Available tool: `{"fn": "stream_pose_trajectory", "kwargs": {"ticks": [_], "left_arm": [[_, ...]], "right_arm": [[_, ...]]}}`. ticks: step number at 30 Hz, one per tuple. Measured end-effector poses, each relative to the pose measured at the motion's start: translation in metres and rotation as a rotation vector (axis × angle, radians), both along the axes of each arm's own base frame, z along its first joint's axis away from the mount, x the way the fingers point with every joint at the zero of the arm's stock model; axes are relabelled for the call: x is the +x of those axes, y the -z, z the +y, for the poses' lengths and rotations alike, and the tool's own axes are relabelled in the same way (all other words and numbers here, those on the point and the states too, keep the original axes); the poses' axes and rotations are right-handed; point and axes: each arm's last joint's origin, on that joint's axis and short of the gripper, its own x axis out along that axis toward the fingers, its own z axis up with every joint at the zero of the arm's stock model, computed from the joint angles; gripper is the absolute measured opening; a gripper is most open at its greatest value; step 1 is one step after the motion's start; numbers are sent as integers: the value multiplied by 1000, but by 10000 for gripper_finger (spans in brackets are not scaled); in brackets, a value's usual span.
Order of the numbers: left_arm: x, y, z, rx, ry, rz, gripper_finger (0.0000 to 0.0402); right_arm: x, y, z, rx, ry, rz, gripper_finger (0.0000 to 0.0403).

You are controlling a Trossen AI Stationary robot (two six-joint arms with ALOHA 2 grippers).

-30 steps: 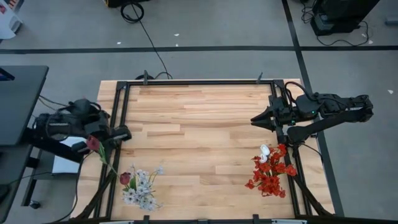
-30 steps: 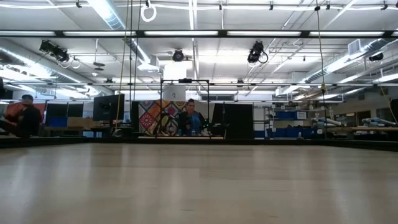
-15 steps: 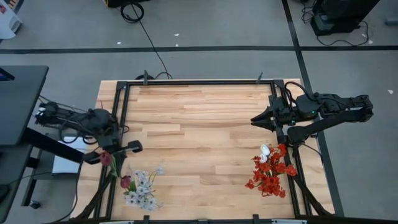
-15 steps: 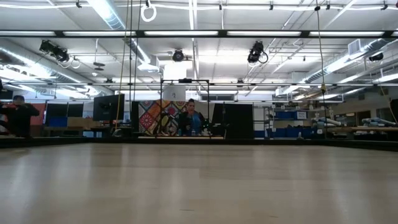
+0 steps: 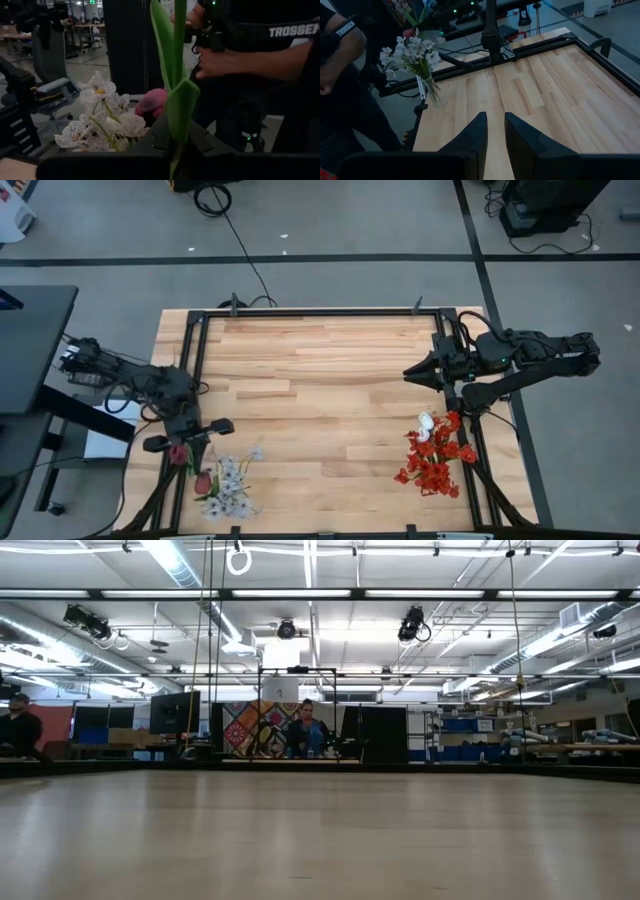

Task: Sort flowers into vase by color
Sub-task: Put the red flower into the transparent vase

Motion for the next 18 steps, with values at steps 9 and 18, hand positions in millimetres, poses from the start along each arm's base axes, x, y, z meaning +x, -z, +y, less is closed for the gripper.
{"fn": "stream_pose_trajectory", "kwargs": {"ticks": [9,18], "left_arm": [[7,9,-17,46,-78,31,32],[5,17,-25,95,-68,90,82]], "right_arm": [[0,0,0,0,0,0,75],[0,0,0,0,0,-1,75]]}}
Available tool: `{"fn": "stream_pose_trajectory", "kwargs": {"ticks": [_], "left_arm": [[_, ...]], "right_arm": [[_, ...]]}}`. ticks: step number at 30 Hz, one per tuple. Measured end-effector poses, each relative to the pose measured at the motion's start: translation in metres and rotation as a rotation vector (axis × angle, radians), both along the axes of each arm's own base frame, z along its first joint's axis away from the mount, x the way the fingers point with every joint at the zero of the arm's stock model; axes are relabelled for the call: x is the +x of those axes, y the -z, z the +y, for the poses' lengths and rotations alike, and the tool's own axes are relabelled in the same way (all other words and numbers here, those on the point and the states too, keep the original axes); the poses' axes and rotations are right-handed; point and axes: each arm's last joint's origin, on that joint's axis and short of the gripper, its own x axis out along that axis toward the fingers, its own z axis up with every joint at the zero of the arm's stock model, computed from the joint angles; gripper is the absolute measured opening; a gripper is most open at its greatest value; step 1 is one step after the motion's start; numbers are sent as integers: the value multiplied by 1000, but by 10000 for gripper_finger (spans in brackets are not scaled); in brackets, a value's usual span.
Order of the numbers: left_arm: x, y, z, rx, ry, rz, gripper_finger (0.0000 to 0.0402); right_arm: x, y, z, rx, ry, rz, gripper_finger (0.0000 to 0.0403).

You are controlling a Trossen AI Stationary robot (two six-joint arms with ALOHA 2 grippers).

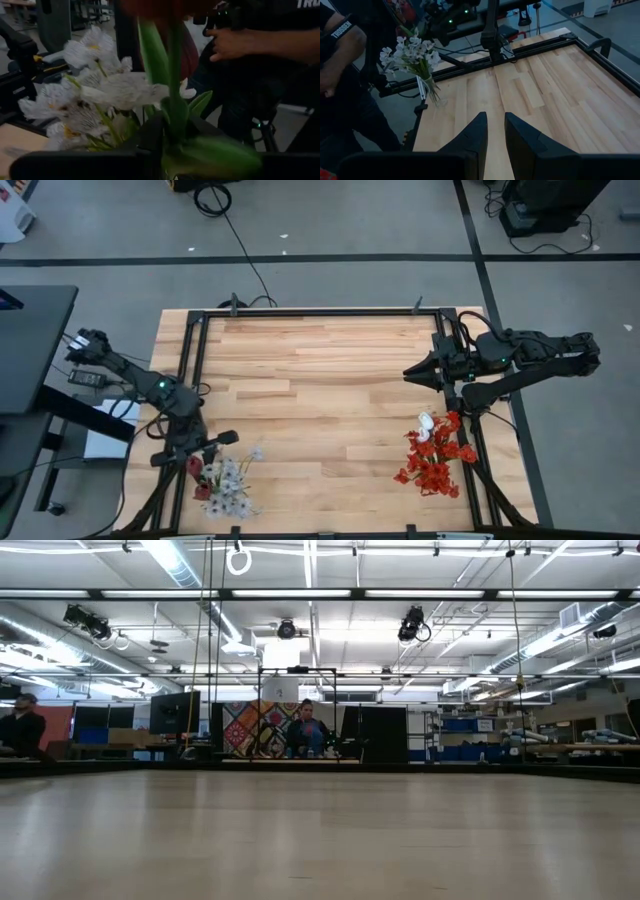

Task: Sort flowers into vase by color
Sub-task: Put the red flower into the transparent vase, then return to Home Position

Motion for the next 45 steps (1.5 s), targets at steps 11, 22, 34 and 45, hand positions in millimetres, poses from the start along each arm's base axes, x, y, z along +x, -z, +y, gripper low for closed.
{"fn": "stream_pose_trajectory", "kwargs": {"ticks": [11,22,34,45], "left_arm": [[-4,7,-7,73,20,0,143],[-13,2,-8,254,-26,93,241],[-17,-16,-1,365,-126,80,297],[-29,-52,19,501,-223,103,298]], "right_arm": [[0,0,0,0,0,0,75],[0,0,0,0,0,0,75],[0,0,0,0,0,0,75],[0,0,0,0,0,0,75]]}}
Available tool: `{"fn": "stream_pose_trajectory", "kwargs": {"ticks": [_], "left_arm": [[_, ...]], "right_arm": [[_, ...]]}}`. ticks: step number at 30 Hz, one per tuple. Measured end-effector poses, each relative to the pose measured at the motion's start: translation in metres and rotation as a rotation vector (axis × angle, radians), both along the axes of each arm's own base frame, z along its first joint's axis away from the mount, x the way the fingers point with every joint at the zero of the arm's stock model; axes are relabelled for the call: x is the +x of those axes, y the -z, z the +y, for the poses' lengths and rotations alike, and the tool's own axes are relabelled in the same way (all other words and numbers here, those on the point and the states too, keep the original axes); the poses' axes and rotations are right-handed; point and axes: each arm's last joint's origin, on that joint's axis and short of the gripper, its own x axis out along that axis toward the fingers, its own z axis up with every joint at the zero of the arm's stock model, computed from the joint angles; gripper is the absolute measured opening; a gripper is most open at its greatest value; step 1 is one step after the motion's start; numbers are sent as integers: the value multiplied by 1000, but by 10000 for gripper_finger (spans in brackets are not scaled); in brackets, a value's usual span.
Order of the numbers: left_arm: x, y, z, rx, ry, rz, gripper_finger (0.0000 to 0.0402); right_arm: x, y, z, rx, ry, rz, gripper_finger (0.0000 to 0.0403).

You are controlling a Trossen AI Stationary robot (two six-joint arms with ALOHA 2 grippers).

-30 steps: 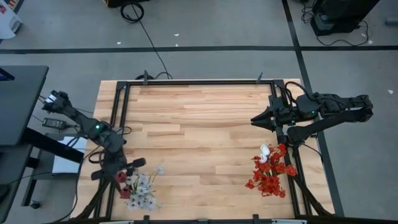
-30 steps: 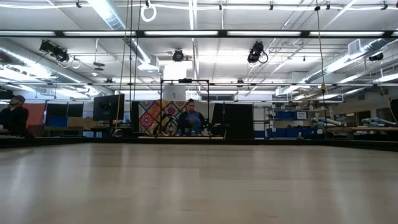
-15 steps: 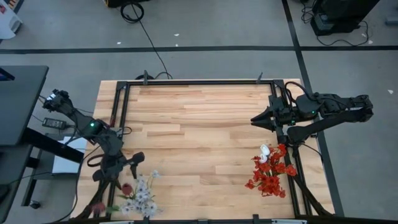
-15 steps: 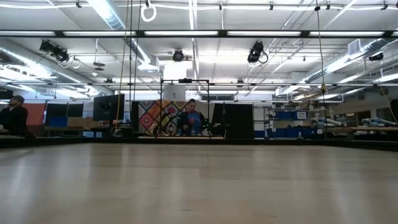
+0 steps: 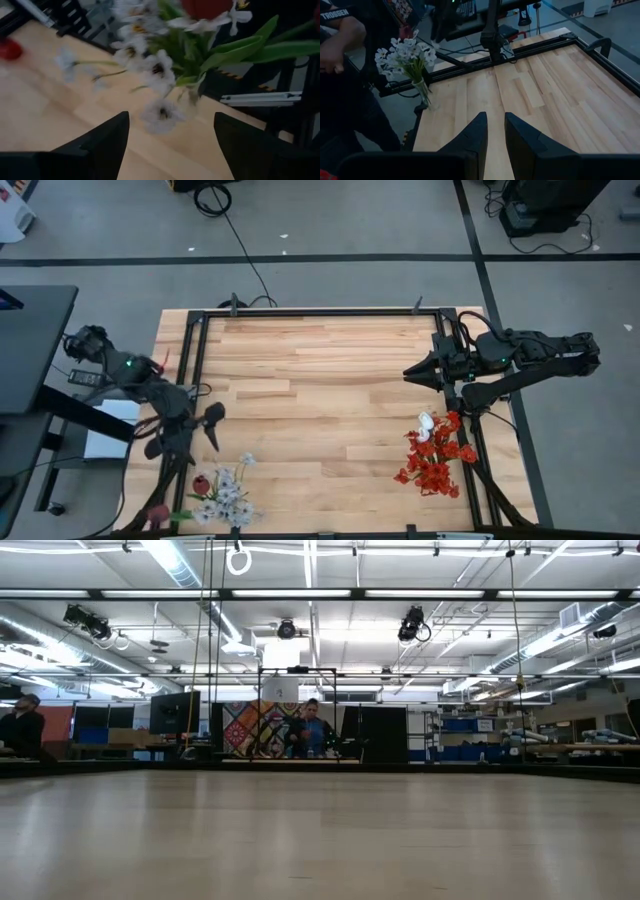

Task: Sort flowers into vase by color
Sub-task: Return to Home Position

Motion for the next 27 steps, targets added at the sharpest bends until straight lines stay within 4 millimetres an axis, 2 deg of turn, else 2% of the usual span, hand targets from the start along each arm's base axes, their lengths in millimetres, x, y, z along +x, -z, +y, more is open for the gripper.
{"fn": "stream_pose_trajectory", "kwargs": {"ticks": [8,12,16,21,27], "left_arm": [[-9,-27,29,44,-145,-32,296],[-15,-44,45,13,-252,-151,276],[-27,-59,60,-71,-388,-336,234],[-37,-56,72,-95,-535,-380,188],[-28,-45,82,-169,-703,-399,170]], "right_arm": [[0,0,0,0,0,0,75],[0,0,0,0,0,0,75],[0,0,0,0,0,0,75],[0,0,0,0,0,0,75],[0,0,0,0,0,0,75]]}}
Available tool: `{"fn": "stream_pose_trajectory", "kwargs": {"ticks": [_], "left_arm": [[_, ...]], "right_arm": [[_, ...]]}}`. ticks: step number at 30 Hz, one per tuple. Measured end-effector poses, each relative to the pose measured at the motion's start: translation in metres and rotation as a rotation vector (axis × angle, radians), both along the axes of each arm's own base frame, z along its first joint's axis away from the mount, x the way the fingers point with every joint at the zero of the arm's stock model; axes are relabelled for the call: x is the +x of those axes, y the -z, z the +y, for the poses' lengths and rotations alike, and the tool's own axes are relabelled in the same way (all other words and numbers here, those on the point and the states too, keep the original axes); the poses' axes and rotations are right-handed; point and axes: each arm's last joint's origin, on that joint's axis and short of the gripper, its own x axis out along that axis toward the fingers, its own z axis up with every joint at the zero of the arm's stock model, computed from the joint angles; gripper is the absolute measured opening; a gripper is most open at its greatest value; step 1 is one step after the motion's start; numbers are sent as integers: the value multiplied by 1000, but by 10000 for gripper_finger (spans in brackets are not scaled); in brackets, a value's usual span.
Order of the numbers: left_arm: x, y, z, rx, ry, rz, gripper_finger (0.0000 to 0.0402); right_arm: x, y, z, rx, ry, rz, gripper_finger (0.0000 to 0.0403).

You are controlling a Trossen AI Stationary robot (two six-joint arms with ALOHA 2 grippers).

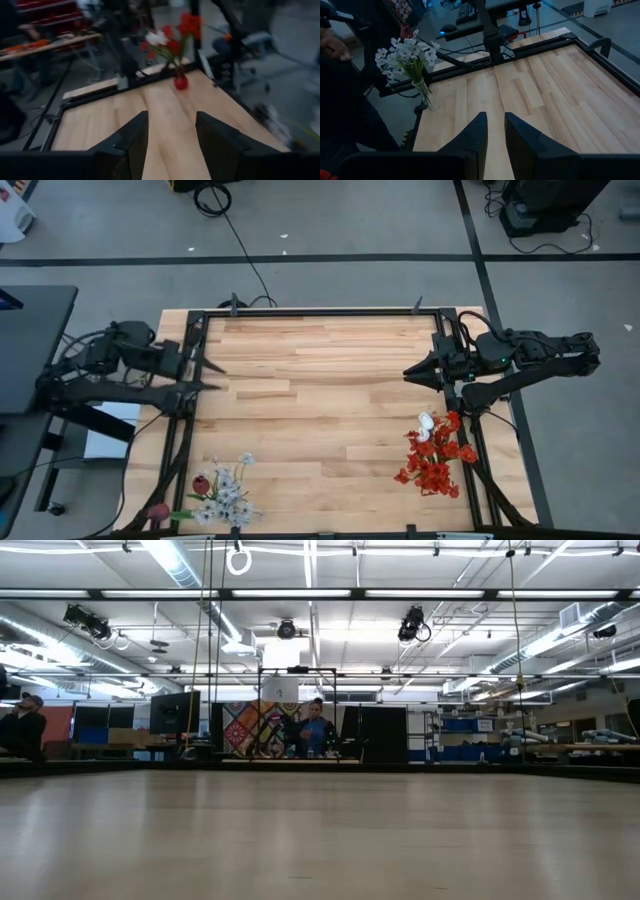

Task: Sort flowers into vase by color
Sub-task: Return to Home Position

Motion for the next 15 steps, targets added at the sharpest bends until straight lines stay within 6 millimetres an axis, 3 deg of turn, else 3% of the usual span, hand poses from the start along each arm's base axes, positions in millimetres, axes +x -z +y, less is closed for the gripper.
{"fn": "stream_pose_trajectory", "kwargs": {"ticks": [8,15], "left_arm": [[20,30,17,-138,-176,-31,169],[13,52,23,-229,-331,-13,147]], "right_arm": [[0,0,0,0,0,0,75],[0,0,0,0,0,0,75]]}}
